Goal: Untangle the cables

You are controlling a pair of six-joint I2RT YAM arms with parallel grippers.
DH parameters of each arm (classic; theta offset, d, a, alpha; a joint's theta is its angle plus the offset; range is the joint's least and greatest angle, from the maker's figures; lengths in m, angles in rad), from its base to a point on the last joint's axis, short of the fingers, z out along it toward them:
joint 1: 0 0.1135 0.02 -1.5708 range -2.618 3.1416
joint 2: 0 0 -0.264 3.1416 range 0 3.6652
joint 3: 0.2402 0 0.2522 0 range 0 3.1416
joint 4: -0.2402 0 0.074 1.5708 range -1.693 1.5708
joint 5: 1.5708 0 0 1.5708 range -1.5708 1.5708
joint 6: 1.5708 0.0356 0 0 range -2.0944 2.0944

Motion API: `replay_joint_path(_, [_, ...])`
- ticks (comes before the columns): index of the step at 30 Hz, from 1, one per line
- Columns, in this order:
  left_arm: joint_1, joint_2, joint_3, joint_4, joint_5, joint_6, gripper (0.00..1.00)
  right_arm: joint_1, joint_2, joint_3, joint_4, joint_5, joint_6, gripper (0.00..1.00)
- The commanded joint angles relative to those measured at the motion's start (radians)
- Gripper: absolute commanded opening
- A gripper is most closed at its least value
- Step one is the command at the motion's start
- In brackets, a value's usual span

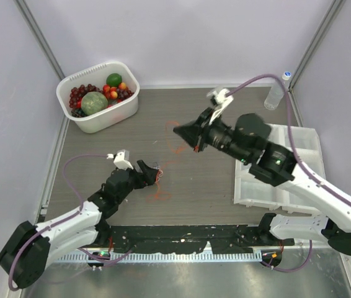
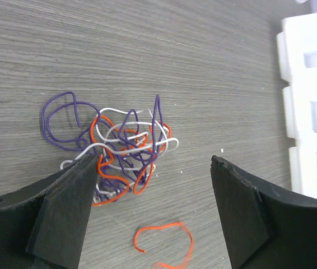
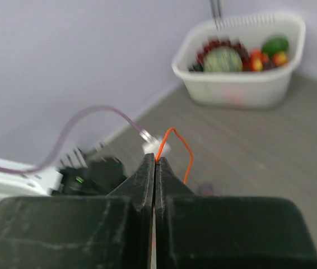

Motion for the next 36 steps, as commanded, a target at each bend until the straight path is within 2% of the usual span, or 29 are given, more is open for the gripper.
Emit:
replay_joint_path(1, [0.004, -0.140, -0.086, 0.109, 0.012, -0.013, 0.88, -0.002, -0.038, -0.235, -0.046, 0.115, 0.033, 0.01])
replay_joint_path(6, [0.004, -0.237, -0.139, 0.115, -0.009, -0.023, 0.95, -0.002, -0.153, -0.345, -0.080, 0.186, 0.060, 0.01])
replay_joint_path(10, [0.004, -0.215, -0.141, 0.139, -0.005, -0.025, 0.95, -0.005, -0.205, -0.278, -0.126, 0.218, 0.009, 0.01])
replay_joint_path(15, [0.004, -0.195, -0.135, 0.150, 0.005, -0.019, 0.95, -0.006, -0.155, -0.111, -0.210, 0.300, -0.077, 0.01])
replay_joint_path(19, [0.006, -0.228, -0.159, 0.175, 0.021, -0.014, 0.98, -0.008, -0.127, -0.103, -0.215, 0.324, -0.086, 0.01])
replay_joint_path(23, [0.006, -0.266, -0.178, 0.173, 0.017, -0.013, 1.00, -0.008, -0.125, -0.248, -0.154, 0.280, 0.013, 0.01])
replay_joint_path(29, [0.006, -0.277, -0.193, 0.198, 0.035, -0.008, 1.00, -0.008, -0.176, -0.662, -0.066, 0.280, 0.227, 0.01])
replay_joint_path(31, [0.006, -0.271, -0.193, 0.207, 0.040, -0.002, 1.00, -0.011, -0.172, -0.733, -0.081, 0.320, 0.293, 0.01])
replay_joint_path(36, [0.004, -0.232, -0.189, 0.241, 0.055, 0.000, 1.00, -0.044, -0.127, -0.765, -0.157, 0.372, 0.347, 0.01])
